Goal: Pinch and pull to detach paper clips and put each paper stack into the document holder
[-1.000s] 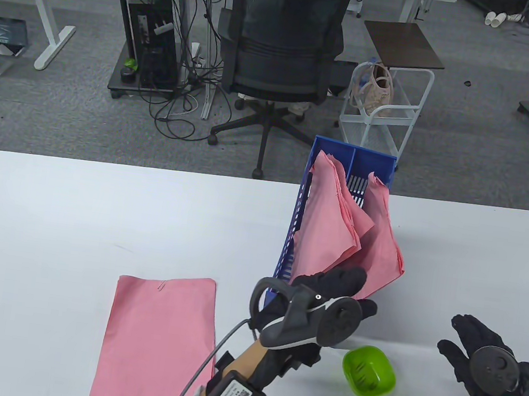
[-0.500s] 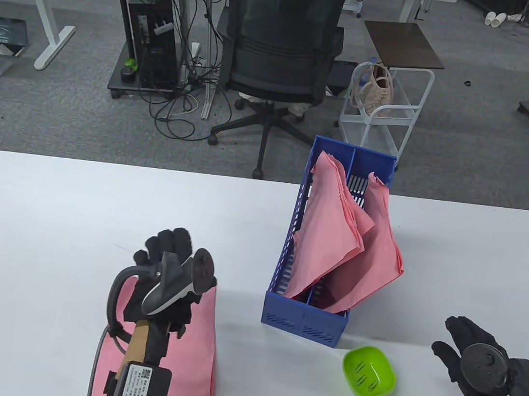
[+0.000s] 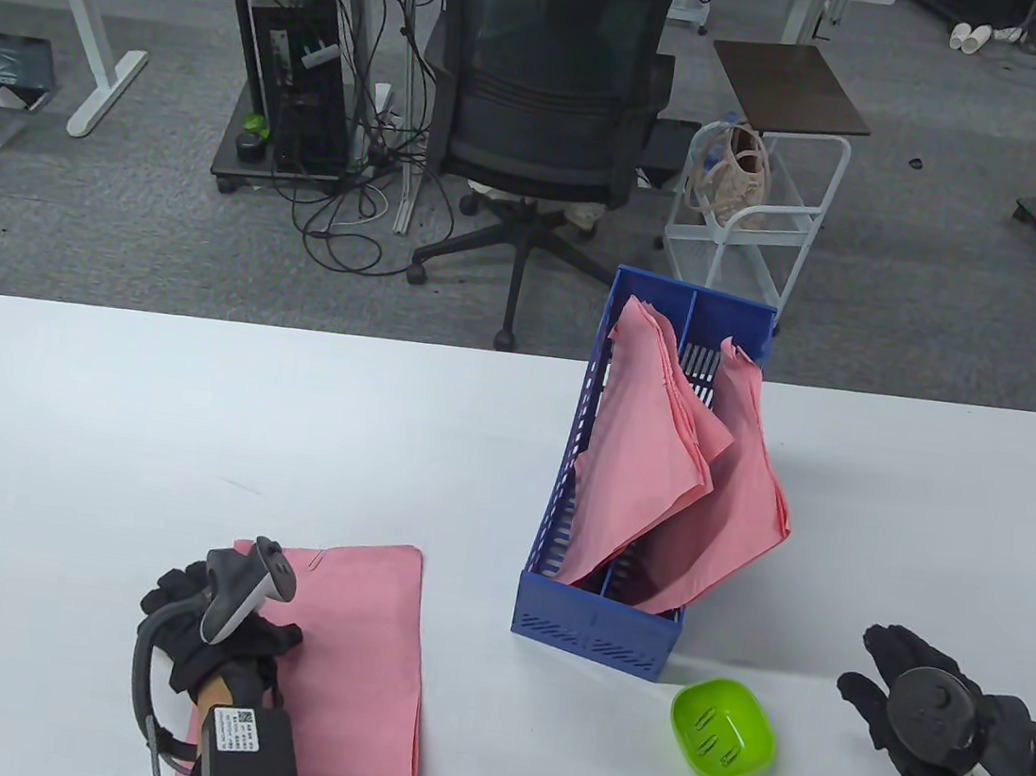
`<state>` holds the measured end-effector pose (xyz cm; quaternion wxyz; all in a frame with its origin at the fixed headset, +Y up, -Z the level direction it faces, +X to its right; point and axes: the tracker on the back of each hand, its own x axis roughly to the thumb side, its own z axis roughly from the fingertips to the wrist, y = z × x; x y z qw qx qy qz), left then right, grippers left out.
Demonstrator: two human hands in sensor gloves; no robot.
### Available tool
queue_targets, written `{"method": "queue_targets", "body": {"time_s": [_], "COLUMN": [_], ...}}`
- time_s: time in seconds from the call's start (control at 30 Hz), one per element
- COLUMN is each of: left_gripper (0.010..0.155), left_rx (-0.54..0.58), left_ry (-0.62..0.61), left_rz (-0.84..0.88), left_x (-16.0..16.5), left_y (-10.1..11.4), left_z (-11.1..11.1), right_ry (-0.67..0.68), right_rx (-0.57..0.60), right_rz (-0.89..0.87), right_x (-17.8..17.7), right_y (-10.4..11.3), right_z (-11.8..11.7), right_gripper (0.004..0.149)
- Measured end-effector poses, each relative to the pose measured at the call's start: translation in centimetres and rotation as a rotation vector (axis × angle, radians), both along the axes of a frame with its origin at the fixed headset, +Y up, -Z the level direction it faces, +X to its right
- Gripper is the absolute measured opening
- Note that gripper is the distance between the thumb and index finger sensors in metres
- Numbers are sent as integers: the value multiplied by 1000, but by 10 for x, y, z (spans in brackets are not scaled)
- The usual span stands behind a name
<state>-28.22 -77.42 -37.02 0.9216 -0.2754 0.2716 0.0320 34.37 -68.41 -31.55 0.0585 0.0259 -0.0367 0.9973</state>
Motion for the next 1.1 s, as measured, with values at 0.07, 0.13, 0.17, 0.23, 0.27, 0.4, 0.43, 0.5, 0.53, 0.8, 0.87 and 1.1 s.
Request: {"method": "queue_targets", "body": {"time_s": [0.07,0.13,0.17,0.23,0.27,0.4,0.43,0.5,0.53,0.8,0.87,1.1], "left_gripper": [116,112,111,103,97,77,68,51,45,40,40,41], "left_rx": [-3,3,21,60,63,146,160,206,237,438,450,674], "left_ry": [6,14,24,22,20,44,51,73,83,109,88,-80], "left_rz": [43,90,95,90,89,73,61,34,31,288,380,369], "left_x": [-3,-5,-5,-6,-6,-5,-5,-6,-7,-11,-10,8], "left_y": [-2,-4,-3,-2,-1,2,2,2,2,38,53,111], "left_z": [1,2,2,1,1,1,1,3,4,7,7,20], "right_ry": [1,2,2,3,3,1,0,-3,-5,-20,-21,-9], "right_rx": [-3,-8,-10,-15,-16,-18,-19,-24,-26,-48,-50,-13], "right_rz": [5,14,18,30,31,37,38,38,36,19,17,13], "right_x": [-1,-2,-3,-4,-4,-5,-5,-5,-5,-5,-5,-7], "right_y": [-1,-2,-3,-4,-4,-5,-5,-5,-6,-6,-6,0], "right_z": [0,-1,-1,-1,-1,-2,-2,-1,-1,-1,-1,-2], "right_gripper": [64,63,63,63,63,63,63,63,63,63,63,63]}}
